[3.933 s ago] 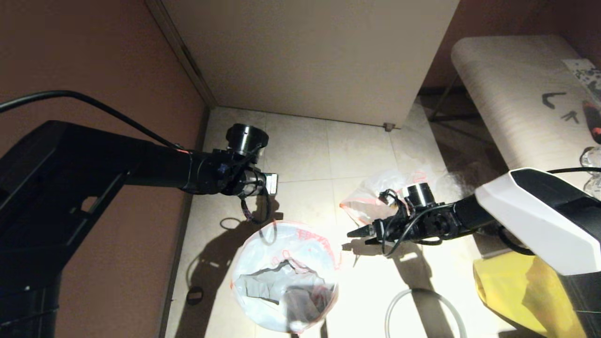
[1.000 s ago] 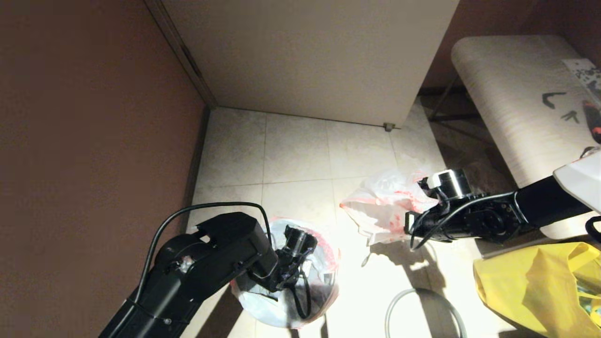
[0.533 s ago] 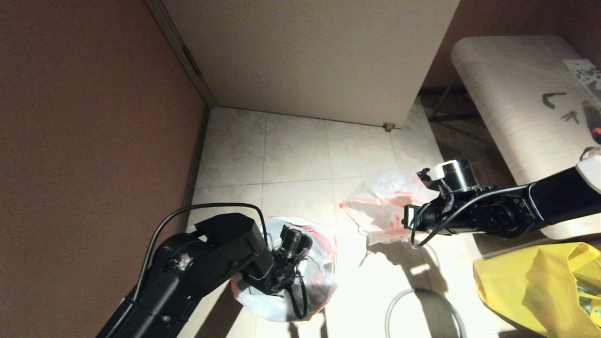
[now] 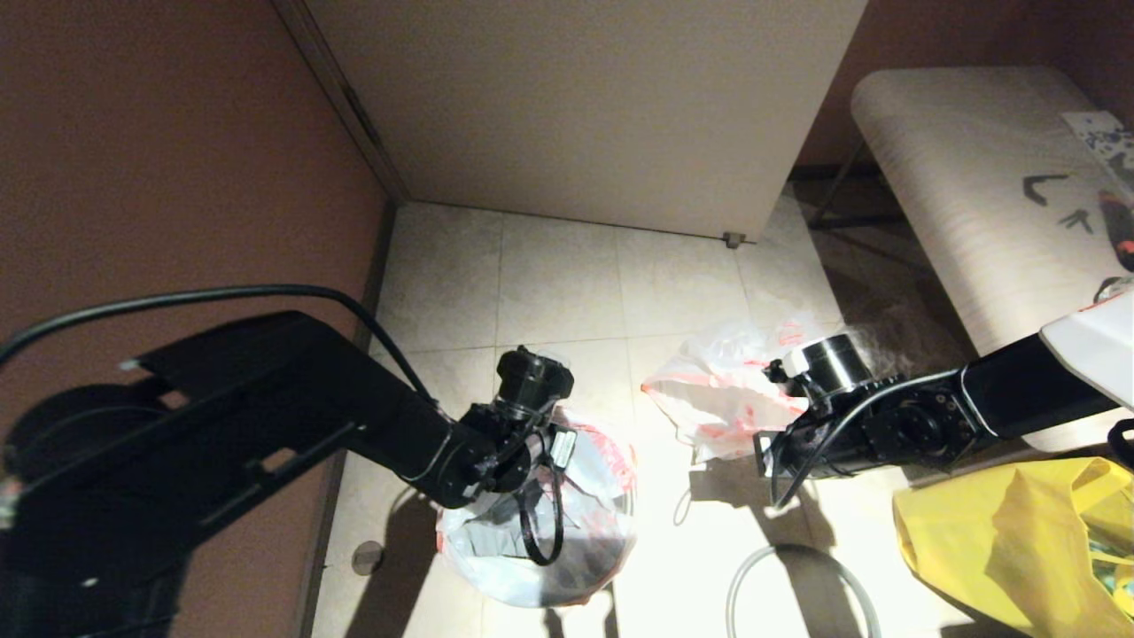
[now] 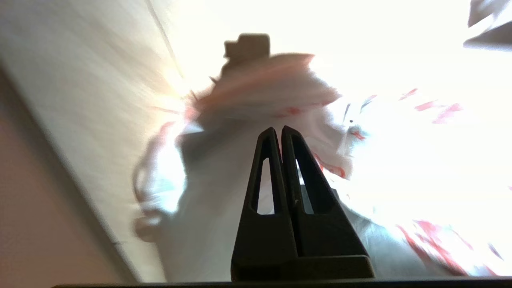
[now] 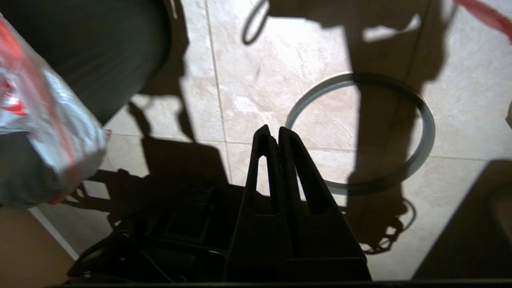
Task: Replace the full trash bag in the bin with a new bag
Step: Place the trash can ring on the trash can
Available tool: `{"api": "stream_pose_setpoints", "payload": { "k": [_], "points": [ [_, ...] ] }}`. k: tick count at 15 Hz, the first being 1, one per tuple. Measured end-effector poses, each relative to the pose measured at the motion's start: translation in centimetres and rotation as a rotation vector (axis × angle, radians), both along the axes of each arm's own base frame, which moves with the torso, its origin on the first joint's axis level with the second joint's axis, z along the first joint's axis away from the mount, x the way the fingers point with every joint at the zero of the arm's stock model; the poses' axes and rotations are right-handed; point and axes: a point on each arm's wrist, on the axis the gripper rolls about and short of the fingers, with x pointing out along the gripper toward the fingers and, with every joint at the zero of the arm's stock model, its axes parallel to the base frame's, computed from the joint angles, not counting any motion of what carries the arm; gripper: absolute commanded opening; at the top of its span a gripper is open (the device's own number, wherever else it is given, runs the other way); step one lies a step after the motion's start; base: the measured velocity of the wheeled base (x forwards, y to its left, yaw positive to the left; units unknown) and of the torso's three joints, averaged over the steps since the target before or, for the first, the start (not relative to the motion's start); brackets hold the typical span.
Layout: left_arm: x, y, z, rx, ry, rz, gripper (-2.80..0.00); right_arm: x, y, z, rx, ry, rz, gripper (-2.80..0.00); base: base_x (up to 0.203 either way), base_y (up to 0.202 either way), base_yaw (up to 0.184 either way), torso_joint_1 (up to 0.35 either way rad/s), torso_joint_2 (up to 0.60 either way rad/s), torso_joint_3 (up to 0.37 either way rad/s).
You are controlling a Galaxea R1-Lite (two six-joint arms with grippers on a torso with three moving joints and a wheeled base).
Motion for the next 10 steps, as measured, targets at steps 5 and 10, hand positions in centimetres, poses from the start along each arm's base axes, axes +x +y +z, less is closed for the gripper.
{"api": "stream_pose_setpoints", "payload": {
  "k": [5,10],
  "points": [
    [-2.1,3.1,11.8,-0.133,-0.041,-0.110,-2.80,0.6,0.1,-3.5,-0.096,0.064,-0.007,-2.80,0.000,0.000,0.000,0.000,0.00,0.000],
    [1.0,5.1,17.3,-0.335,-0.183,-0.024,-2.80,3.3,-0.8,-6.9,-0.114,0.138,-0.062,-2.80,0.000,0.000,0.000,0.000,0.00,0.000]
  ]
}}
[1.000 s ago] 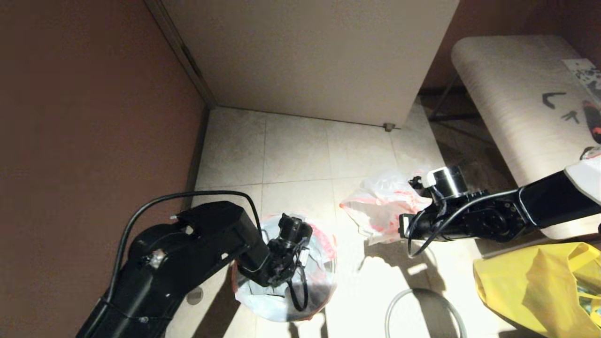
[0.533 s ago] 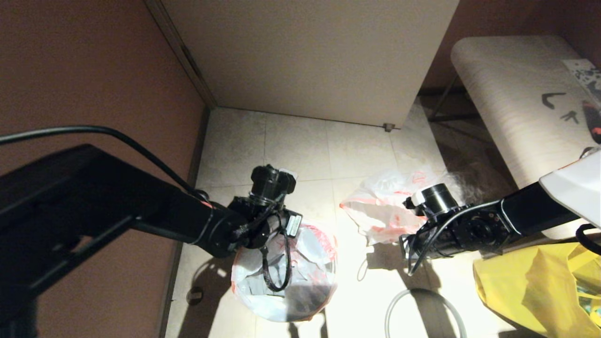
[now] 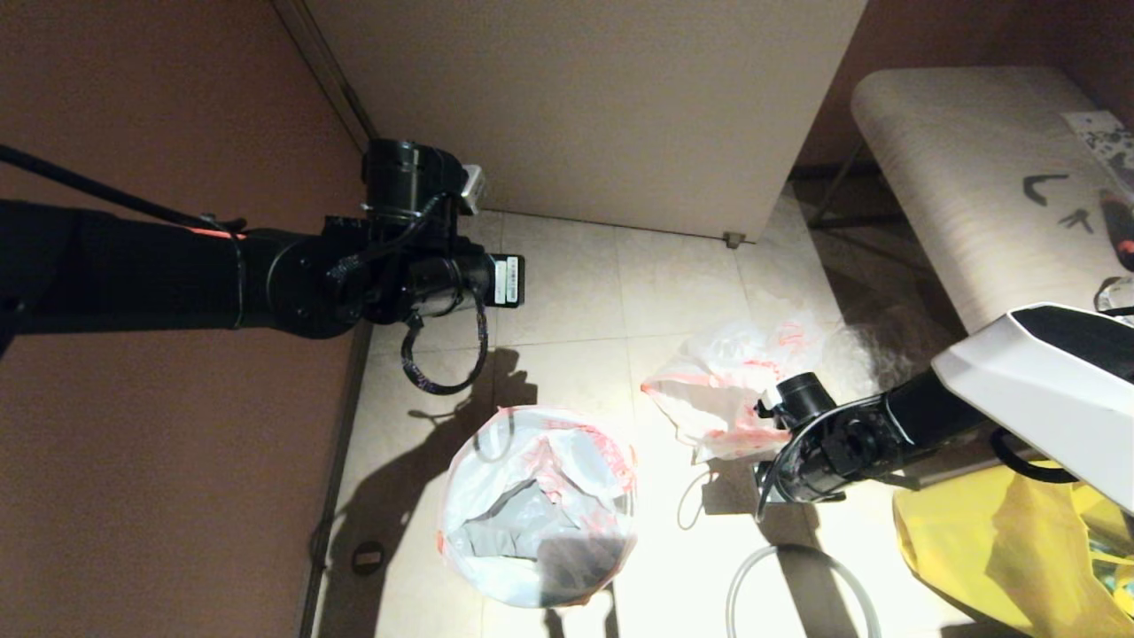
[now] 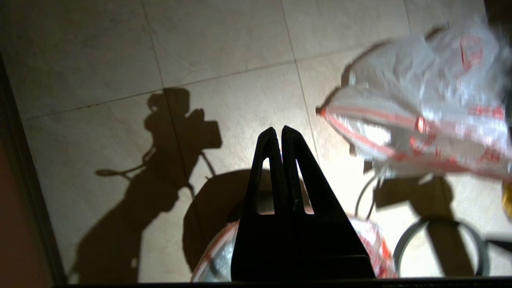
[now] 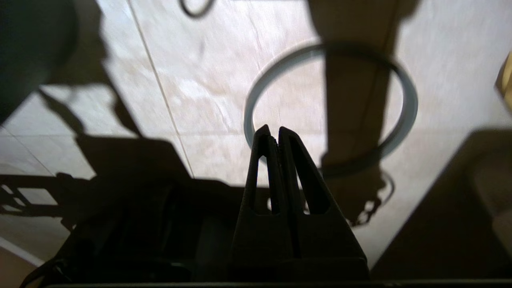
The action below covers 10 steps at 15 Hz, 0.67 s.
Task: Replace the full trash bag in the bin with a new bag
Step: Place the trash can ring on the trash can
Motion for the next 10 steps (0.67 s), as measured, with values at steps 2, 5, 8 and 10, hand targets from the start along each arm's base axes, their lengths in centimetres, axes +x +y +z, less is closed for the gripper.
{"api": "stream_pose_setpoints", "payload": {
  "k": [2,5,8,10],
  "points": [
    [0.4,0.0,0.5,-0.029,-0.016,0.020,-2.80,-0.9,-0.1,-1.6,-0.068,0.121,-0.083,-2.80,0.000,0.000,0.000,0.000,0.00,0.000],
    [0.6,-0.1,0.5,-0.033,-0.020,0.020,-2.80,0.2,-3.6,-3.0,-0.130,0.146,-0.143,-2.80,0.000,0.000,0.000,0.000,0.00,0.000],
    [0.3,-0.7,0.4,-0.038,-0.016,0.009,-2.80,1.0,-7.4,-6.1,-0.250,0.195,-0.022,-2.80,0.000,0.000,0.000,0.000,0.00,0.000],
    [0.3,-1.2,0.3,-0.037,-0.012,-0.002,-2.80,1.4,-10.0,-8.6,-0.326,0.225,0.097,-2.80,0.000,0.000,0.000,0.000,0.00,0.000]
  ]
}}
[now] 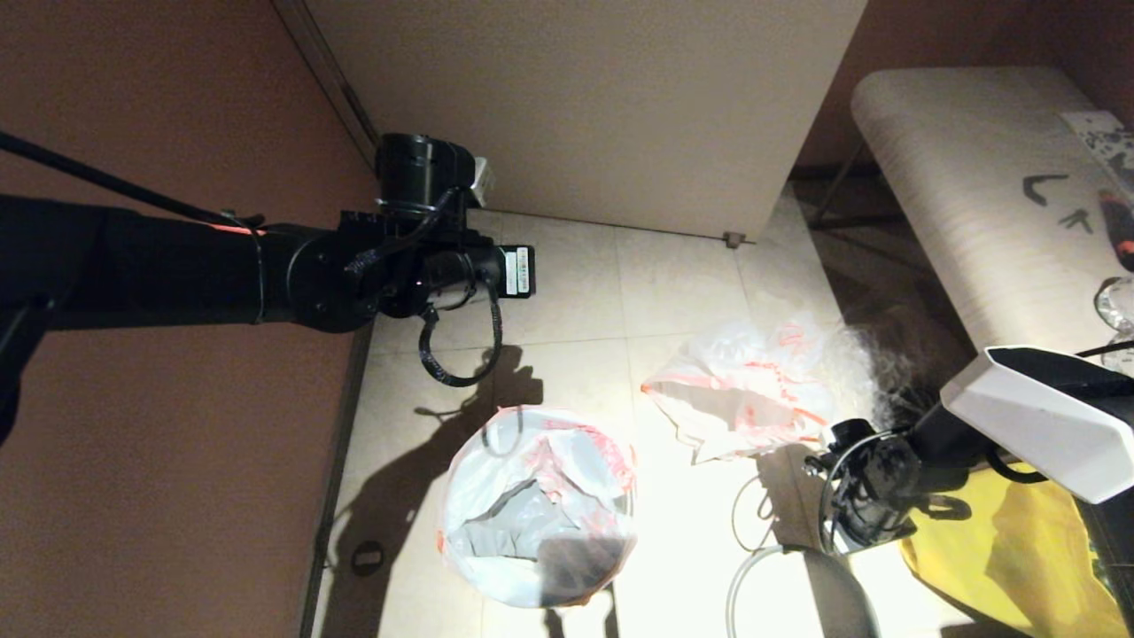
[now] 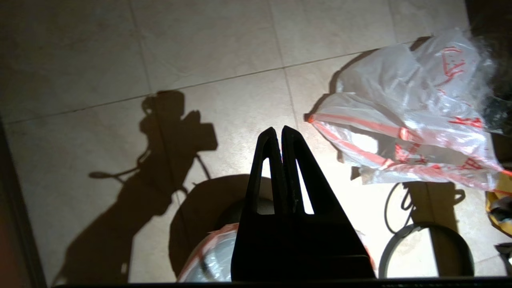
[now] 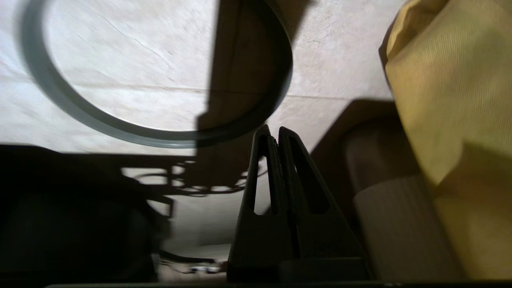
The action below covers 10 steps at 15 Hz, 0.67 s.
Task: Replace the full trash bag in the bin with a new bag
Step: Place the trash can ring on the trash can
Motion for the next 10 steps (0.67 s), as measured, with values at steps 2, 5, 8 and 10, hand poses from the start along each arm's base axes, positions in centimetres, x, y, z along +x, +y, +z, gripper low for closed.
{"api": "stream_pose_setpoints", "payload": {
  "k": [2,5,8,10],
  "points": [
    [-0.2,-0.6,-0.2,0.002,0.003,-0.012,-2.80,0.3,-1.9,-2.6,-0.030,0.023,0.128,-2.80,0.000,0.000,0.000,0.000,0.00,0.000],
    [-0.5,-1.9,-0.6,0.016,-0.003,-0.003,-2.80,1.5,-2.8,-6.1,-0.005,-0.054,0.264,0.00,0.000,0.000,0.000,0.000,0.00,0.000],
    [-0.3,-2.4,-1.0,0.021,0.003,-0.002,-2.80,1.8,-2.7,-8.4,0.002,-0.107,0.357,0.00,0.000,0.000,0.000,0.000,0.00,0.000],
    [-0.3,-2.4,-1.0,0.016,0.004,-0.003,-2.80,1.7,-2.5,-9.3,-0.002,-0.103,0.389,0.00,0.000,0.000,0.000,0.000,0.00,0.000]
  ]
}}
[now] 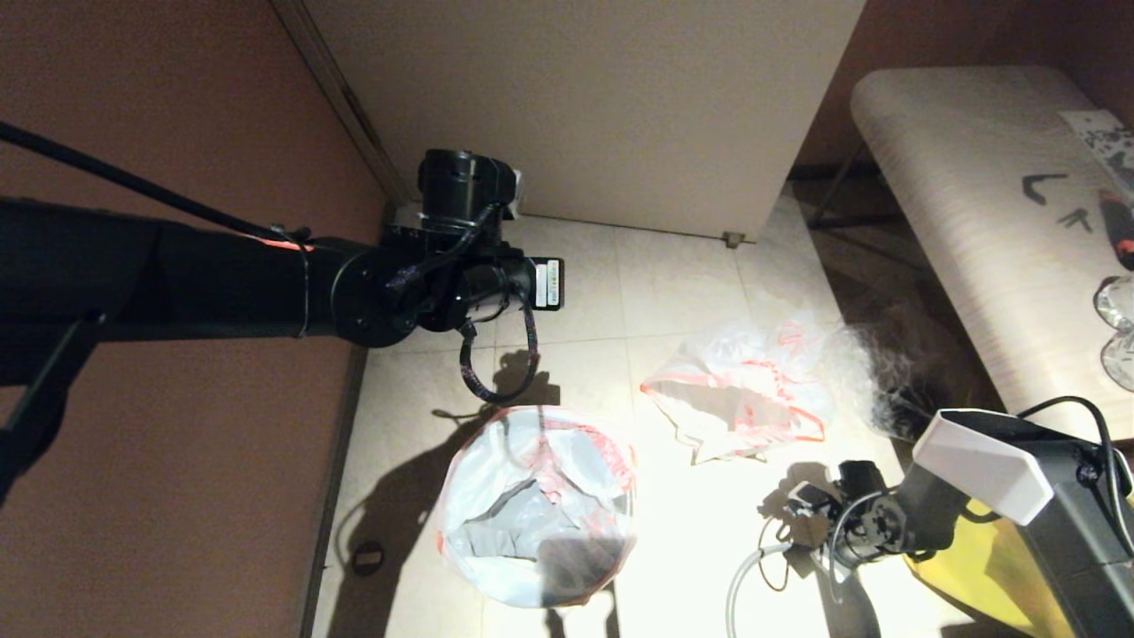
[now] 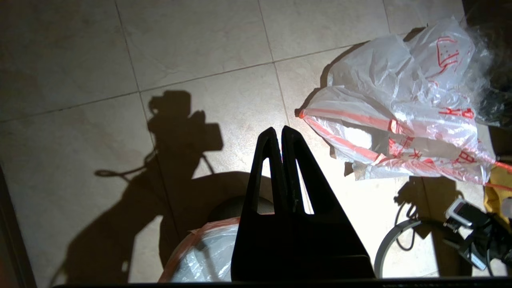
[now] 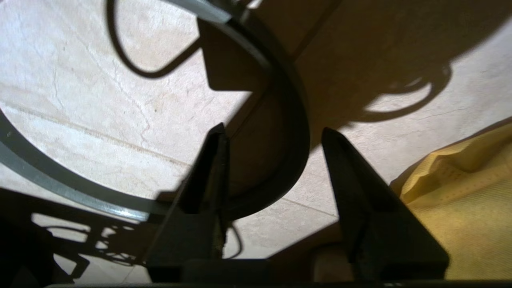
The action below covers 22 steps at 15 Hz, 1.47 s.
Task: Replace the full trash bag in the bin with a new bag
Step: Place the trash can ring on the trash can
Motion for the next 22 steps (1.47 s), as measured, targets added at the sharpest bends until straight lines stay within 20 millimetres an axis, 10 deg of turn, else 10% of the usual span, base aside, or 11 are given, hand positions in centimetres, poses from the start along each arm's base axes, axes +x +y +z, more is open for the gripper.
{"api": "stream_pose_setpoints", "payload": {
  "k": [11,12,22],
  "points": [
    [-0.3,1.0,1.4,-0.027,-0.037,0.048,-2.80,3.4,1.5,-3.5,-0.132,-0.015,0.193,0.00,0.000,0.000,0.000,0.000,0.00,0.000],
    [-0.4,1.0,1.5,-0.027,-0.039,0.047,-2.80,3.4,1.6,-4.0,-0.135,-0.006,0.198,-2.80,0.000,0.000,0.000,0.000,0.00,0.000],
    [-1.1,1.0,2.0,-0.031,-0.045,0.039,-2.80,2.2,1.6,-4.4,-0.129,0.040,0.194,-2.80,0.000,0.000,0.000,0.000,0.00,0.000]
  ]
}}
